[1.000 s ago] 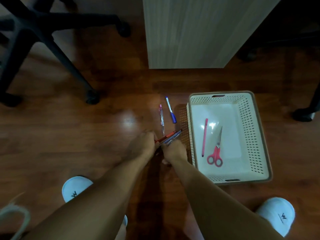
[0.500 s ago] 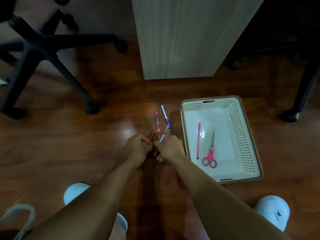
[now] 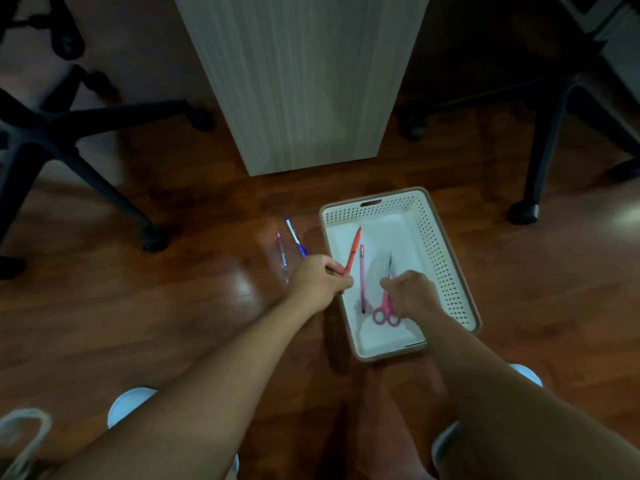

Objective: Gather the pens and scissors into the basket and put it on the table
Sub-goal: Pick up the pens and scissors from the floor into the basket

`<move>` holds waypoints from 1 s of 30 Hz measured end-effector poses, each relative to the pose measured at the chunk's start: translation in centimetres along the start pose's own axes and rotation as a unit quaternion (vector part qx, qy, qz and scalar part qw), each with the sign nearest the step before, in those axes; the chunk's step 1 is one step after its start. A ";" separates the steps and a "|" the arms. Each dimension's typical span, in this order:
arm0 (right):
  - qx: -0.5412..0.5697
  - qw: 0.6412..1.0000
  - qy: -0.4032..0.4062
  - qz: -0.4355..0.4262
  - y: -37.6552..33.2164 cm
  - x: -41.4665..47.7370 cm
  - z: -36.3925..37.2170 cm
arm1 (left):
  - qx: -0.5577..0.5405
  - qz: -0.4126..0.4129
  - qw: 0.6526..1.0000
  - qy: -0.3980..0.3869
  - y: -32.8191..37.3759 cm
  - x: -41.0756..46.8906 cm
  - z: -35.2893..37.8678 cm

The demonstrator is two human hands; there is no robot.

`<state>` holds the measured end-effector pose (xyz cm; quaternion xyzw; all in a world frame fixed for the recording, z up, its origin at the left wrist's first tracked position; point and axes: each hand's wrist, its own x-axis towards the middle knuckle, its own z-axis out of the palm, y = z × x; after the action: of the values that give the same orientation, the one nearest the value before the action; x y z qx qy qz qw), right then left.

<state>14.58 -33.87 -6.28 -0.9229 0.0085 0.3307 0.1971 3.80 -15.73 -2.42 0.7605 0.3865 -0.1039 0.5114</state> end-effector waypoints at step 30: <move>0.119 0.986 0.070 -0.090 -9.9 -1.8 1.5 | -0.095 -0.050 0.993 0.058 -3.7 5.5 -4.6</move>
<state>13.71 -24.37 -2.64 -0.9106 -0.0217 0.2432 0.3334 3.85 -8.50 -5.94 0.6929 0.4608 -0.0473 0.5525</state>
